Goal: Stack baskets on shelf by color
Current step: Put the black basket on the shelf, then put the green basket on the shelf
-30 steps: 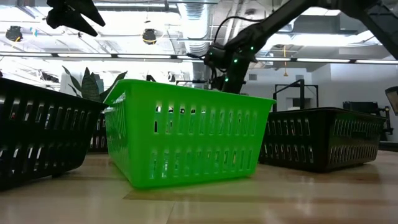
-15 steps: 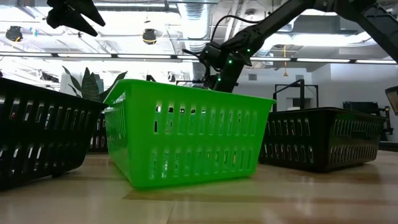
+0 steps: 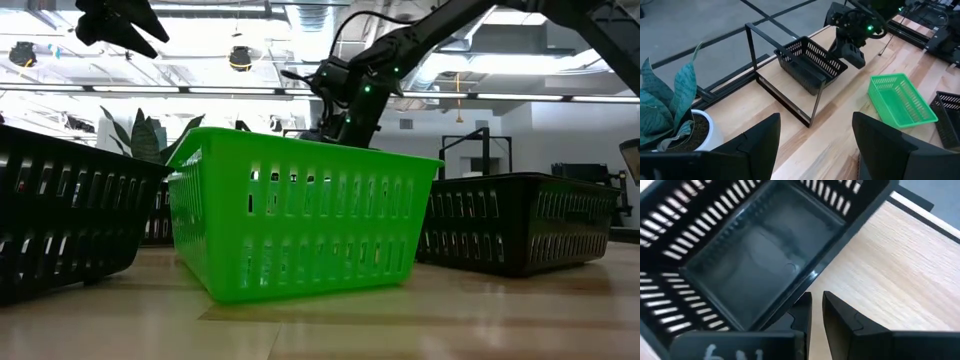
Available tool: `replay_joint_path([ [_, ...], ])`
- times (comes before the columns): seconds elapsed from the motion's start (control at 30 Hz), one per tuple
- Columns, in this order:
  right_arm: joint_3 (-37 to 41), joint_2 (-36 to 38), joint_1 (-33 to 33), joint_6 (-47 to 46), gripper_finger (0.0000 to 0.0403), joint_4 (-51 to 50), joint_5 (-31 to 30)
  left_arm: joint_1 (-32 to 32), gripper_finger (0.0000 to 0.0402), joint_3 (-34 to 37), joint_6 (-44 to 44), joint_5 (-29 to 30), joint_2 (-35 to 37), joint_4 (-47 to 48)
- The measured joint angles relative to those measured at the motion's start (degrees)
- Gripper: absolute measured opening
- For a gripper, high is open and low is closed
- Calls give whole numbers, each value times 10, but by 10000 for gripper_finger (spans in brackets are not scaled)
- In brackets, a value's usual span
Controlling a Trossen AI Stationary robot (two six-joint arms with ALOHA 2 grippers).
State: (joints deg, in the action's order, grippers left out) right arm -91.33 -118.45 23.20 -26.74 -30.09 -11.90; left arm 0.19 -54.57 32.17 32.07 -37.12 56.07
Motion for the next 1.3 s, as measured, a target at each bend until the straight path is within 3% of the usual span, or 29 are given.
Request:
replay_joint_path([
  [0.3, 0, 31, -6, 13, 67, -46, 0, 0, 236, 0, 14, -2, 0, 2],
  [0.6, 0, 143, -85, 33, 68, -303, -2, 0, 236, 0, 15, -35, 0, 3],
  [0.7, 22, 166, -128, 21, 82, -344, -2, 0, 236, 0, 16, -33, 0, 3],
  [0.87, 132, 203, -182, -21, 153, -285, 1, 0, 236, 0, 16, -33, 0, 3],
  [1.03, 237, 212, -173, -47, 232, -194, 0, 0, 236, 0, 17, -33, 0, 1],
  [1.3, 259, 207, -140, 10, 252, -93, 27, 0, 236, 0, 26, -32, 0, 1],
])
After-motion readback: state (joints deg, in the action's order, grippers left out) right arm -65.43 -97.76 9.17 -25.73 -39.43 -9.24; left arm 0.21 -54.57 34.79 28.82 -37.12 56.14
